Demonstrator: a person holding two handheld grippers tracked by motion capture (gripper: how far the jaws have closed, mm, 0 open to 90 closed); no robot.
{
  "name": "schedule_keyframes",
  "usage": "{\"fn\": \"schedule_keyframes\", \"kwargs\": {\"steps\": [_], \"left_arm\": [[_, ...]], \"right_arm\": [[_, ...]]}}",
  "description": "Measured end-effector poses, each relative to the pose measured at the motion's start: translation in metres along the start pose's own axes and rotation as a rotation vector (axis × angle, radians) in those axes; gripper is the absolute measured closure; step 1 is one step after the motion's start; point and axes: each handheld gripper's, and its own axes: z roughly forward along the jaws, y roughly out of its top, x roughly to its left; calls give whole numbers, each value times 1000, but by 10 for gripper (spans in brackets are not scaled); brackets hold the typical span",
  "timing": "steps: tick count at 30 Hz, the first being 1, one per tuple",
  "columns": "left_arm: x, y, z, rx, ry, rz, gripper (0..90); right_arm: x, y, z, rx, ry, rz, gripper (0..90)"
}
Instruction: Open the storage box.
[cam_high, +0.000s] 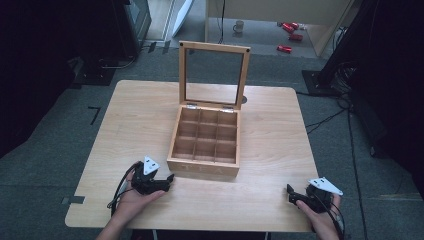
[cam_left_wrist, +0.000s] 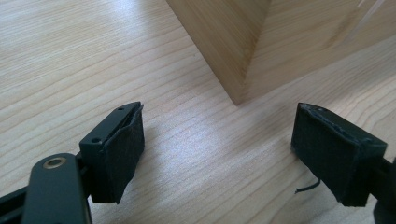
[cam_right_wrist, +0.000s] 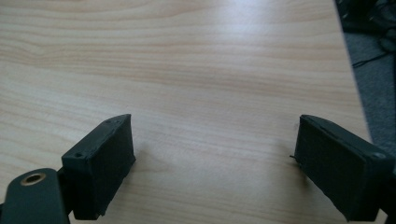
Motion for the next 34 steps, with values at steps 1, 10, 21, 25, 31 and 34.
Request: {"fn": "schedule_keyframes", "kwargs": {"steps": [1, 10, 21, 25, 31, 34], "left_arm": [[0, 0, 0, 0, 0, 0, 179], [0, 0, 0, 0, 0, 0, 179], [0, 0, 0, -1, -3, 2, 179], [0, 0, 0, -2, -4, 2, 178], [0, 0, 0, -2, -4, 2, 179], [0, 0, 0, -2, -4, 3, 179]], "right_arm": [[1, 0, 1, 8, 4, -16, 115], [1, 0, 1, 10, 8, -16, 111], [1, 0, 1, 13, 9, -15, 105], [1, 0, 1, 13, 9, -15, 104], [1, 0, 1, 12, 9, -15, 104], [1, 0, 1, 12, 9, -15, 104]]}}
